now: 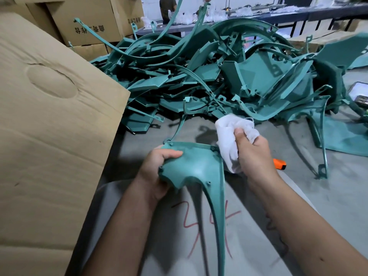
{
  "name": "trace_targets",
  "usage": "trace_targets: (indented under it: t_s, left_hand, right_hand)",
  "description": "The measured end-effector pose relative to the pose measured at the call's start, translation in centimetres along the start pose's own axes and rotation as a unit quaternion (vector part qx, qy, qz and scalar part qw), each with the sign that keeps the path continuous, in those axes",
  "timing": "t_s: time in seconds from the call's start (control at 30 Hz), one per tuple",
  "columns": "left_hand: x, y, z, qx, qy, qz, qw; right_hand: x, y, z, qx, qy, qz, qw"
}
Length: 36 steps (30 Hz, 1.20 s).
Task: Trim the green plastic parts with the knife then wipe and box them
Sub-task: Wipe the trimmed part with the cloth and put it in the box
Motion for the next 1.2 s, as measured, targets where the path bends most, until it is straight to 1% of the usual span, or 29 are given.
trace_targets:
  t_s: [0.03, 0.13, 0.23, 0.33, 0.43, 0.53, 0.63, 0.67, 0.8, 0.87, 0.93, 1.0, 1.13, 1.17, 1.2]
  left_hand:
    - [0.1, 0.0, -0.5, 0.012, -0.003, -0.016, 1.000]
    - [0.0, -0.2, -0.8, 0.013, -0.007, -0.051, 0.999]
    - [-0.2, 0.0, -0.6, 0.000, -0.010, -0.074, 0.997]
    - [-0.7, 0.2, -0.4, -0.022, 0.000, -0.101, 0.995]
    - [-1.1, -0.2, 0.8, -0.079, 0.036, -0.117, 0.989]
    - [-1.1, -0.9, 3.0, -0.135, 0.103, -0.087, 0.982]
    - [-1.7, -1.4, 5.0, -0.177, 0.148, -0.102, 0.968]
    - [-1.9, -1.5, 5.6, -0.194, 0.157, -0.108, 0.962]
    - [-2.7, -1.1, 7.7, -0.249, 0.209, -0.145, 0.935]
    - [-3.3, -0.3, 8.5, -0.268, 0.230, -0.171, 0.920]
    - [-3.9, 0.4, 8.5, -0.265, 0.263, -0.193, 0.907]
    - [-4.4, 0.8, 8.8, -0.253, 0.299, -0.202, 0.898]
    - [-5.6, 1.7, 8.8, -0.217, 0.312, -0.224, 0.898]
    - [-6.0, 1.9, 8.7, -0.201, 0.303, -0.237, 0.901]
    - [-6.5, 2.2, 8.1, -0.175, 0.290, -0.246, 0.908]
  right_hand:
    - [-0.3, 0.1, -0.5, 0.013, 0.022, -0.005, 1.000]
    - [0.1, 0.6, -2.0, 0.061, 0.056, 0.023, 0.996]
    - [0.1, 0.5, -2.1, 0.062, 0.086, 0.025, 0.994]
    - [0.5, 0.9, -2.0, 0.060, 0.050, 0.024, 0.997]
    - [0.7, 2.2, -3.2, 0.108, 0.002, 0.024, 0.994]
    - [1.8, 3.9, -4.7, 0.169, -0.001, 0.058, 0.984]
    - [2.2, 5.4, -6.2, 0.249, -0.072, 0.029, 0.965]
    - [2.4, 5.6, -6.3, 0.262, -0.074, 0.036, 0.962]
    - [3.2, 5.9, -6.2, 0.296, -0.013, 0.106, 0.949]
    - [2.9, 6.0, -6.3, 0.333, -0.015, 0.081, 0.939]
    - [2.6, 6.0, -6.2, 0.371, -0.032, 0.052, 0.927]
    - [2.3, 6.1, -6.0, 0.410, -0.023, 0.045, 0.911]
    - [2.2, 7.7, -6.6, 0.540, -0.003, 0.065, 0.839]
    - [1.9, 7.7, -6.4, 0.549, 0.020, 0.068, 0.833]
    - [1.7, 7.3, -5.9, 0.541, 0.048, 0.072, 0.836]
Point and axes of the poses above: each hand's wrist, its own y-axis away from the middle knuckle, its own z-axis out of the back of the hand, x = y × z, the point moved 10 cm from there along -y, towards the middle knuckle, and after that the axes turned 9 degrees about y, right-handed, at the moved point
